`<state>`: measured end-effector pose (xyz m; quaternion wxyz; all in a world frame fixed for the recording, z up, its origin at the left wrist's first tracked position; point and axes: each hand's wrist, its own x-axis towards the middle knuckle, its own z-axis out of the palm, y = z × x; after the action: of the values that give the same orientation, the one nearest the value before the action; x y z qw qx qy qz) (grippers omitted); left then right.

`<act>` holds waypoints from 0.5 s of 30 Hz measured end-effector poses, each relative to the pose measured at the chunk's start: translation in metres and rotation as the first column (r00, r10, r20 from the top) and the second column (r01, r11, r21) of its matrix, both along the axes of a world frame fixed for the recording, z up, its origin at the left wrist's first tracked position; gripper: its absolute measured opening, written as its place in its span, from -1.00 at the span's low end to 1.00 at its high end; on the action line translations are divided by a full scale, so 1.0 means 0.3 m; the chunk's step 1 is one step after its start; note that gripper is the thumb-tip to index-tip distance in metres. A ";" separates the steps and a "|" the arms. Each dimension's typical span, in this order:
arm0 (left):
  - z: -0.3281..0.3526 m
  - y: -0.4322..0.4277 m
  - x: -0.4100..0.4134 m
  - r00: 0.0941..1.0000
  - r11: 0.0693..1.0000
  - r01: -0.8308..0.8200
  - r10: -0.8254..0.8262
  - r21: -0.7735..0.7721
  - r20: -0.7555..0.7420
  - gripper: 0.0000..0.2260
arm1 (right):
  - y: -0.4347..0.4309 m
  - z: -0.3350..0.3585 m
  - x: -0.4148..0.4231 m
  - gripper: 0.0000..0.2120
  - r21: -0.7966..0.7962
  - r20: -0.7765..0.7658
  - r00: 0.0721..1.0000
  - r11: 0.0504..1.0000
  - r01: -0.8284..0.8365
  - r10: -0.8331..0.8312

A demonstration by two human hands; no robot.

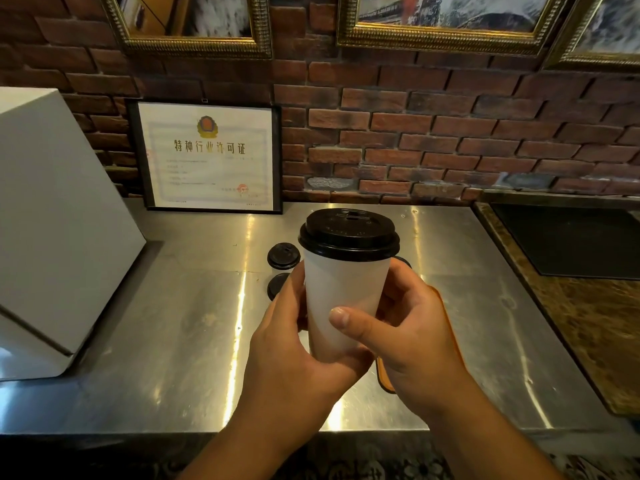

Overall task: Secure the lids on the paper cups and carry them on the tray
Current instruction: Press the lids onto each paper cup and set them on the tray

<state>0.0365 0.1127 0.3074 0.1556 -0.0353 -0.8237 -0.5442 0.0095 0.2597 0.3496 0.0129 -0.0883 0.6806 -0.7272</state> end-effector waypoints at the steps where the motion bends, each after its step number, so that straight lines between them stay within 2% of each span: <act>1: -0.001 0.004 -0.001 1.000 1.000 -0.007 0.007 0.001 -0.004 -0.09 | -0.001 -0.001 -0.002 -0.27 -0.004 -0.002 1.000 1.000 0.008 -0.008; 7: -0.005 0.004 -0.007 1.000 1.000 -0.008 0.008 0.007 -0.013 -0.12 | 0.001 -0.002 -0.005 -0.21 -0.033 0.006 1.000 0.999 -0.001 0.001; 12: -0.002 0.002 -0.005 1.000 1.000 0.010 -0.010 0.024 -0.003 -0.15 | 0.005 0.003 -0.005 -0.35 -0.056 0.016 1.000 0.998 -0.018 0.019; 15: -0.005 0.008 -0.001 1.000 1.000 0.008 -0.008 0.026 0.008 -0.14 | 0.002 -0.005 -0.006 -0.32 -0.044 0.016 1.000 0.999 0.013 -0.012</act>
<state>0.0363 0.1152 0.3060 0.1505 -0.0342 -0.8171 -0.5555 0.0076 0.2603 0.3480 0.0118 -0.0786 0.6649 -0.7427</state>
